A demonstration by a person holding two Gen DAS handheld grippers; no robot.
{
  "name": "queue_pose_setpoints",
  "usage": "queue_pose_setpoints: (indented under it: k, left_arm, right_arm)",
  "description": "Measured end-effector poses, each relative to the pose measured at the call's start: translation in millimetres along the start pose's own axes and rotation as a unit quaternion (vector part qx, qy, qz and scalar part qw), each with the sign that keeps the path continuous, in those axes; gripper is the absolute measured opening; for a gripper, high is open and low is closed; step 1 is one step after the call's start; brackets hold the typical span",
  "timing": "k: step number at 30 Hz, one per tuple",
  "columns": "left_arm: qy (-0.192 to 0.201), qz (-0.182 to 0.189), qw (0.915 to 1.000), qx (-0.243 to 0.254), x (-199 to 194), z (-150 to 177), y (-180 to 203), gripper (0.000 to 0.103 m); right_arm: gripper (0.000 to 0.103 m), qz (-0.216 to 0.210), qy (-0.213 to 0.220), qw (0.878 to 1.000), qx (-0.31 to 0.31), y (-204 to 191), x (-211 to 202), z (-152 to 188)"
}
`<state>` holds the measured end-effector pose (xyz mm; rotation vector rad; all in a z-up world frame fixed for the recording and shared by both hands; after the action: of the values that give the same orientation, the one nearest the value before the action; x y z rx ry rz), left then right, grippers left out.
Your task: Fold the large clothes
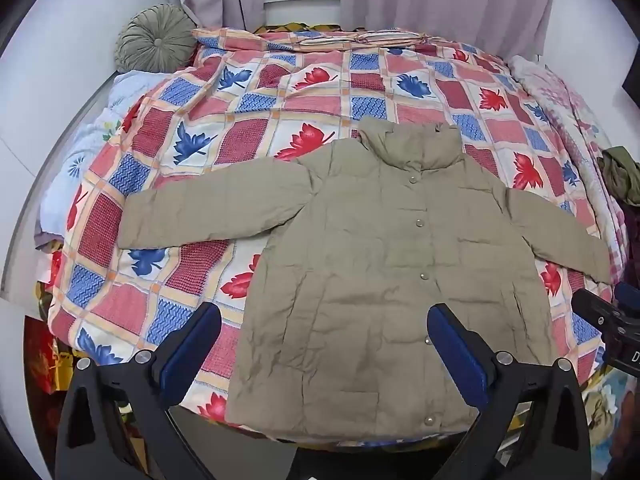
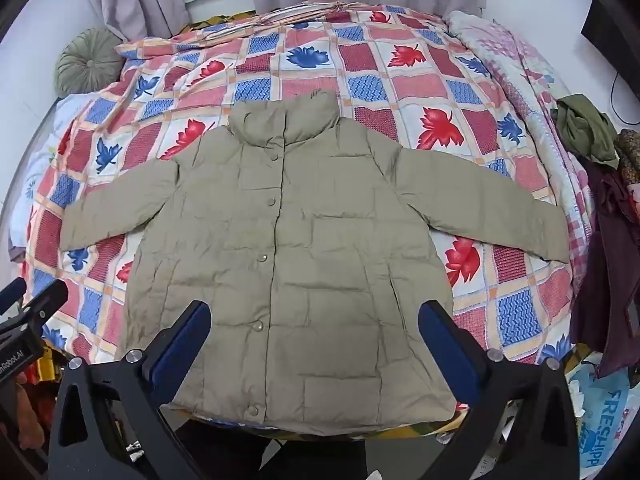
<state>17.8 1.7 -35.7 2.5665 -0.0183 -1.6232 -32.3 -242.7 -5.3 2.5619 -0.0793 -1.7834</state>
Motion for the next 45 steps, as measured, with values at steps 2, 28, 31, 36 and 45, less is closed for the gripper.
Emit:
queue_pose_setpoints:
  k: [2,28,31,36,45]
  left_arm:
    - [0.003,-0.008,1.0,-0.001,-4,1,4,0.103]
    - [0.002,-0.022,0.9994,0.026,-7,-5,22,0.103]
    - [0.002,-0.023,0.9994,0.025,-7,-5,23,0.103]
    - [0.002,-0.023,0.9994,0.025,-8,-5,22,0.103]
    - [0.003,-0.023,0.9994,0.025,-10,-6,21,0.103]
  right_arm:
    - [0.103,-0.002,0.01,1.0,0.003,5,-4,0]
    - [0.103,0.029,0.006,1.0,-0.001,4,-17,-8]
    - [0.103,0.029,0.006,1.0,-0.002,5,-17,-9]
    - [0.103,0.029,0.006,1.0,-0.002,4,-17,-9]
    - [0.103,0.03,0.006,1.0,-0.001,3,-18,-9]
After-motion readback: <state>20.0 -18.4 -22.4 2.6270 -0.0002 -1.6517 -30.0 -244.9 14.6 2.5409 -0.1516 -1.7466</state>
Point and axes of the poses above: each gripper's, at about its wrist camera, not at the fingertips, and x roughly the way its jaws point, y to its right, z to its underside, the point moved 4 cm from there along x, roughly the way its jaws point, and after that the axes turned 9 degrees about -x, right-handed, at the moved point
